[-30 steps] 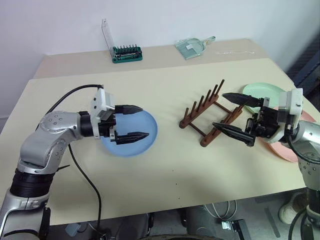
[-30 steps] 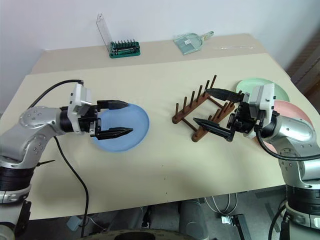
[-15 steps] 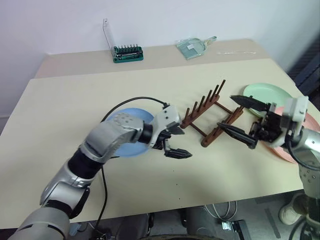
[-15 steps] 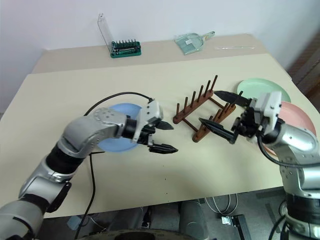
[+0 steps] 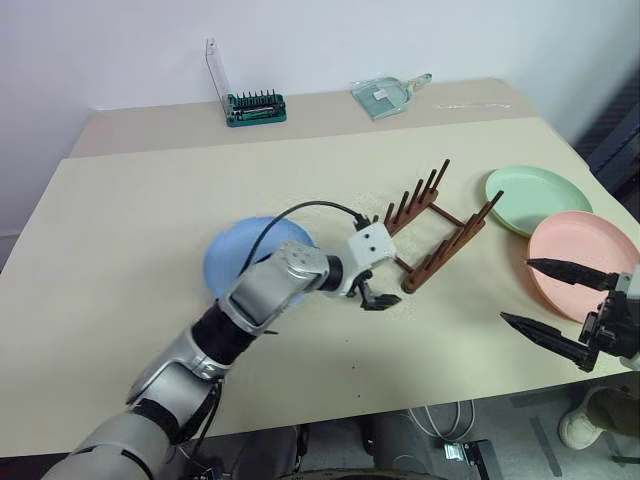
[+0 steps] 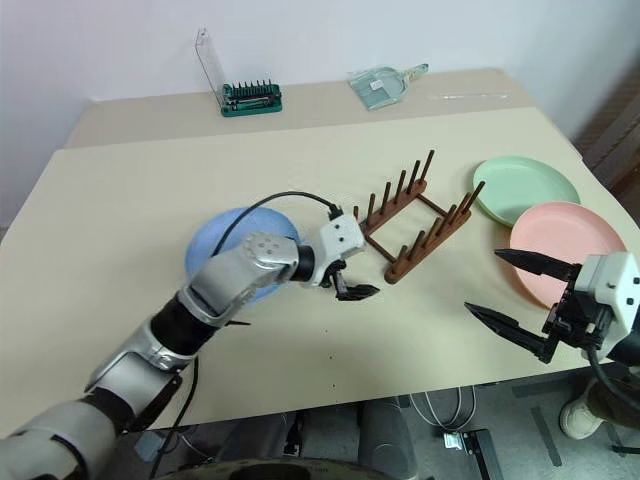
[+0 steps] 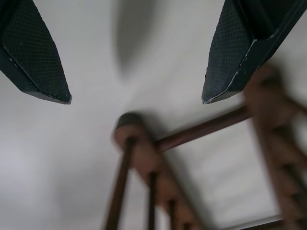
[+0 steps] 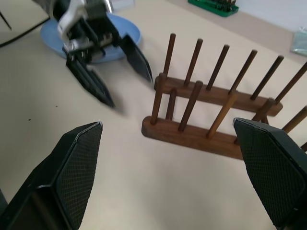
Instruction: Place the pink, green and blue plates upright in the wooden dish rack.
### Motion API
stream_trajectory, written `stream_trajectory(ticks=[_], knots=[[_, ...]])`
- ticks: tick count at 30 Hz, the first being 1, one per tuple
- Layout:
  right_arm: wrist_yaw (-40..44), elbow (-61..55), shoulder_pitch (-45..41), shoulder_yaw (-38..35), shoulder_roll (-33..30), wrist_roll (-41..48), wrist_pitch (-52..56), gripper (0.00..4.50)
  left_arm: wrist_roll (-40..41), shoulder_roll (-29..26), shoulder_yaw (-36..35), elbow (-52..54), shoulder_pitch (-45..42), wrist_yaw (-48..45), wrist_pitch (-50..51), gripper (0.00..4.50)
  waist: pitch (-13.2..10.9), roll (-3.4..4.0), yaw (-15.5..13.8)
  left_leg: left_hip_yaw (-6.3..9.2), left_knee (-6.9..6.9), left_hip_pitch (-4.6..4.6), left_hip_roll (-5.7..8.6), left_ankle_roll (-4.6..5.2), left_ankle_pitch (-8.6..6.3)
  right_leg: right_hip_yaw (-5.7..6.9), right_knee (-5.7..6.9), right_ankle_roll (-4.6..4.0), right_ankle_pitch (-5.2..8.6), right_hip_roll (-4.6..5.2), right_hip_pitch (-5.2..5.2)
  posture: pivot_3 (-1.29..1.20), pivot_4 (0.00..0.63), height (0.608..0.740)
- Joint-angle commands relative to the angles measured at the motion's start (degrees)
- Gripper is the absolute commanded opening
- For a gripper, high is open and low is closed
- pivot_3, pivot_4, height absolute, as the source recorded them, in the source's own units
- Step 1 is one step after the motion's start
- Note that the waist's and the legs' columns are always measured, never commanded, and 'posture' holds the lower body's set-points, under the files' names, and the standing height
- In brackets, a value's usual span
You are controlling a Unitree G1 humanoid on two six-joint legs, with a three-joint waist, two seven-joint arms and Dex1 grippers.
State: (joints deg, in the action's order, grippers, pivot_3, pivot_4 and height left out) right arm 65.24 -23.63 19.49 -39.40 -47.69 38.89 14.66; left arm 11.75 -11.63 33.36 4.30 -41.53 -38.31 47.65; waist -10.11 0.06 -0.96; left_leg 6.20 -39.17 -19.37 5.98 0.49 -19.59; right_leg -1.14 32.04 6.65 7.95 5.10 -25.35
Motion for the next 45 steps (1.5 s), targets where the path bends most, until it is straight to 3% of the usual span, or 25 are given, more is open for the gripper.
stream_trajectory(ticks=[1, 12, 24, 28, 32, 33, 42, 45], knots=[[-2.1, -2.7, -2.0, -2.7, 0.5, 2.9, 0.0, 4.46, -2.5, 3.5, 1.7, -1.6, -2.1, 1.8, -0.2, 4.5, 0.0, -0.03, 0.0, 0.0, 0.0, -0.01, 0.0, 0.0, 0.0, 0.0, 0.0, 0.0, 0.0, 0.0, 0.0, 0.0, 0.15, 0.74], [-4.1, -4.1, -2.2, -2.0, 1.3, 2.9, -0.1, 4.46, -8.2, 6.9, 4.3, -6.7, -1.3, 3.5, -3.1, 4.5, 0.0, -0.03, 0.0, 0.01, 0.02, 0.0, -0.01, 0.0, 0.0, 0.0, 0.02, 0.04, 0.03, 0.0, -0.01, 0.0, 0.15, 0.74], [-5.6, -4.7, -2.9, -1.5, 1.5, 2.5, -0.6, 4.46, -10.7, 13.4, 2.3, -14.8, -1.1, 6.8, -6.7, 4.5, -0.1, -0.14, 0.0, 0.01, 0.02, 0.0, 0.0, 0.0, 0.0, 0.0, 0.01, 0.04, 0.03, 0.0, -0.01, 0.0, 0.15, 0.74], [-5.6, -4.8, -2.6, -1.7, 1.5, 2.4, -0.6, 4.5, -10.5, 15.0, -0.3, -16.0, -0.8, 8.7, -6.5, 3.24, -0.1, -0.14, 0.0, 0.01, 0.02, 0.0, 0.0, 0.0, 0.0, 0.0, 0.01, 0.05, 0.03, 0.0, 0.0, 0.0, 0.15, 0.74], [-5.8, -5.0, -2.6, -1.7, 1.6, 2.5, -0.6, 4.5, -11.1, 15.6, -1.2, -17.1, -1.1, 9.6, -6.8, 1.05, -0.1, -0.14, -0.1, 0.01, 0.02, 0.0, 0.0, 0.0, 0.0, 0.0, 0.01, 0.05, 0.03, 0.0, -0.01, 0.0, 0.15, 0.74], [-5.8, -5.0, -2.6, -1.7, 1.6, 2.5, -0.5, 4.5, -11.3, 15.7, -1.2, -16.9, -1.0, 9.7, -6.6, 0.79, -0.1, -0.14, -0.1, 0.01, 0.01, 0.01, 0.0, 0.0, 0.0, 0.0, 0.02, 0.05, 0.03, 0.01, 0.01, 0.0, 0.15, 0.74], [-6.0, -4.8, -3.2, -1.2, 1.5, 2.4, -0.4, 4.5, -11.9, 14.7, -5.0, -17.8, -1.8, 11.3, -6.5, 0.77, -0.1, -0.14, 0.0, 0.01, 0.02, 0.01, 0.01, 0.0, 0.0, 0.01, 0.02, 0.05, 0.03, 0.01, 0.0, 0.0, 0.15, 0.74], [-6.0, -4.8, -3.3, -1.2, 1.6, 2.5, -0.4, 4.5, -10.4, 12.7, -10.0, -19.0, -4.0, 10.9, -8.0, 0.77, -0.1, -0.13, 0.1, 0.01, 0.02, 0.01, 0.0, 0.0, 0.0, 0.01, 0.04, 0.05, 0.03, 0.0, -0.01, 0.0, 0.15, 0.74]])
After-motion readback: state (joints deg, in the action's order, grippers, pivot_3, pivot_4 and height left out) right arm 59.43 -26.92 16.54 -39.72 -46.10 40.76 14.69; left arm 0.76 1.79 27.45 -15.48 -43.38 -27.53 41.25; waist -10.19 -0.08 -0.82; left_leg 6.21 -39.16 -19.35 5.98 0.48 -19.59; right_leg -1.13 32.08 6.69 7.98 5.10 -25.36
